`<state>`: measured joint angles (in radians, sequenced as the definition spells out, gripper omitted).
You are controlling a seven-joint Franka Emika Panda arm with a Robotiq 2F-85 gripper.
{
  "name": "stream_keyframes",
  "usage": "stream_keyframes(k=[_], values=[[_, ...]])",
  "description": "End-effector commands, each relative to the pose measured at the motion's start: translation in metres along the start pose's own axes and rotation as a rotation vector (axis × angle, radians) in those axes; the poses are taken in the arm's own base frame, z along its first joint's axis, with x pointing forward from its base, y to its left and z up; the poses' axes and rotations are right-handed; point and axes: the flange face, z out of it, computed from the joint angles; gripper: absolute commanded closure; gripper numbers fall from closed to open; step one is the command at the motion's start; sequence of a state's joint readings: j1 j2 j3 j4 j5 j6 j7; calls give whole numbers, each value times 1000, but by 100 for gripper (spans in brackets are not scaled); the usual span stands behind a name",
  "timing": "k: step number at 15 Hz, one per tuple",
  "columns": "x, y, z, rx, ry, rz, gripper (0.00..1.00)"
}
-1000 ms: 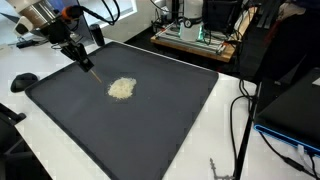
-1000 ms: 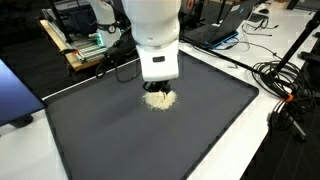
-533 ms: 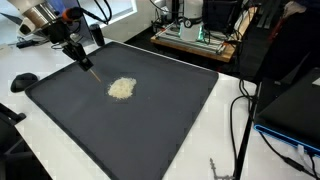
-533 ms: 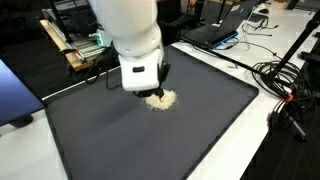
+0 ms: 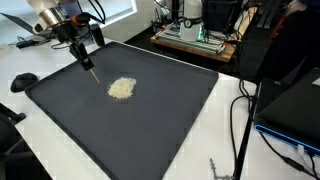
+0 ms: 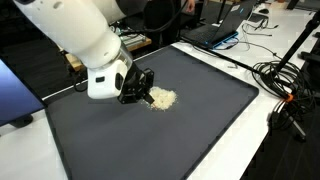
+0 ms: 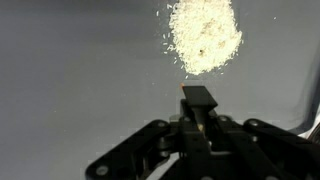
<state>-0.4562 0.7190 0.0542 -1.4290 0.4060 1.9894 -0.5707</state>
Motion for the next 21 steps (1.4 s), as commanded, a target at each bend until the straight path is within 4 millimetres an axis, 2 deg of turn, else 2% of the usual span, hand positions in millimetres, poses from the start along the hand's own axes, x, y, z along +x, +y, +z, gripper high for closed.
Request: stream_keyframes(k=[1, 4, 15, 21], values=[[-37, -10, 0, 33, 52, 8, 97], [-58, -16, 4, 34, 81, 11, 97], [-131, 4, 22, 137, 276, 156, 97], [-172, -6, 37, 136, 377, 232, 97]])
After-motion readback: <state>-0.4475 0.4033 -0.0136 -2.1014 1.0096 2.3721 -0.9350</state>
